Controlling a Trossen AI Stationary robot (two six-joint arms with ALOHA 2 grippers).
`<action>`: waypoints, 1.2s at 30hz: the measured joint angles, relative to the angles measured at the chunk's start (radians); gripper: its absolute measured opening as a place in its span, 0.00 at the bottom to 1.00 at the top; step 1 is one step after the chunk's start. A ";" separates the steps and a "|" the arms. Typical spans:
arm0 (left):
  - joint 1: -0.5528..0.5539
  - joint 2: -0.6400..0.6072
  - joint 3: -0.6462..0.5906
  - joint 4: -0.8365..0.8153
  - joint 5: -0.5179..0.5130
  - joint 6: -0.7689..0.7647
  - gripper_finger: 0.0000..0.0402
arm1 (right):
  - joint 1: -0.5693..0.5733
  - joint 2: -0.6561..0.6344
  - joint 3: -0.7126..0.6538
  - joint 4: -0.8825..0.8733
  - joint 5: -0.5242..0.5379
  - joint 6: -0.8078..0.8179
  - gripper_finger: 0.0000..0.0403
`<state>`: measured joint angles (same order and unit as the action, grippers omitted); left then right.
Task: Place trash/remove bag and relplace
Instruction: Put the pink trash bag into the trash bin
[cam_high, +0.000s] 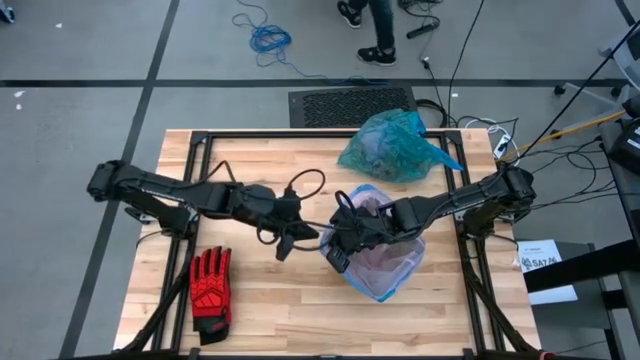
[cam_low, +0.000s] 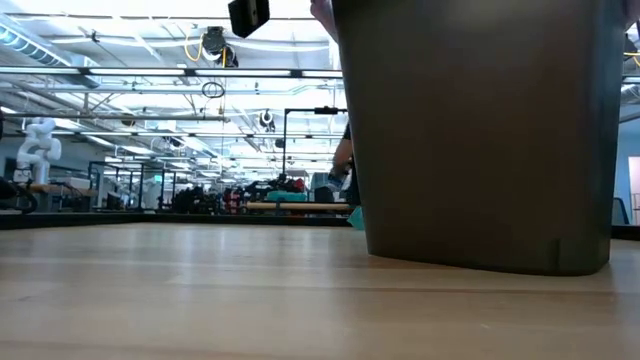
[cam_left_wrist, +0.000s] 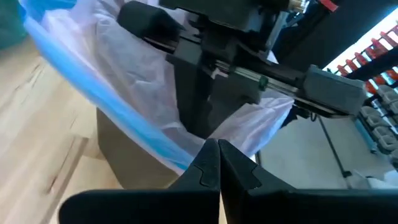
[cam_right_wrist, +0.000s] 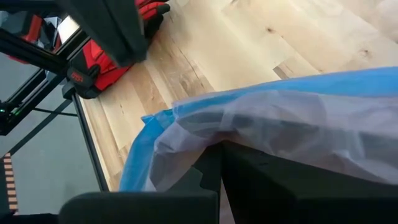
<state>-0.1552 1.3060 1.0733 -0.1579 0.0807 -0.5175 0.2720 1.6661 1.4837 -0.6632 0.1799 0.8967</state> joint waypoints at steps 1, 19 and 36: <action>-0.005 0.002 0.000 0.003 0.000 0.000 0.00 | -0.003 0.000 0.000 0.000 0.000 -0.001 0.00; -0.028 0.171 0.000 0.018 0.003 0.025 0.00 | -0.030 0.000 0.000 0.001 -0.033 -0.067 0.00; 0.091 0.200 0.000 -0.123 -0.116 0.113 0.00 | -0.103 0.000 0.000 0.002 -0.059 -0.171 0.00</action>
<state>-0.0644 1.5065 1.0733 -0.2806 -0.0352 -0.4042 0.1691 1.6661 1.4837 -0.6614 0.1213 0.7261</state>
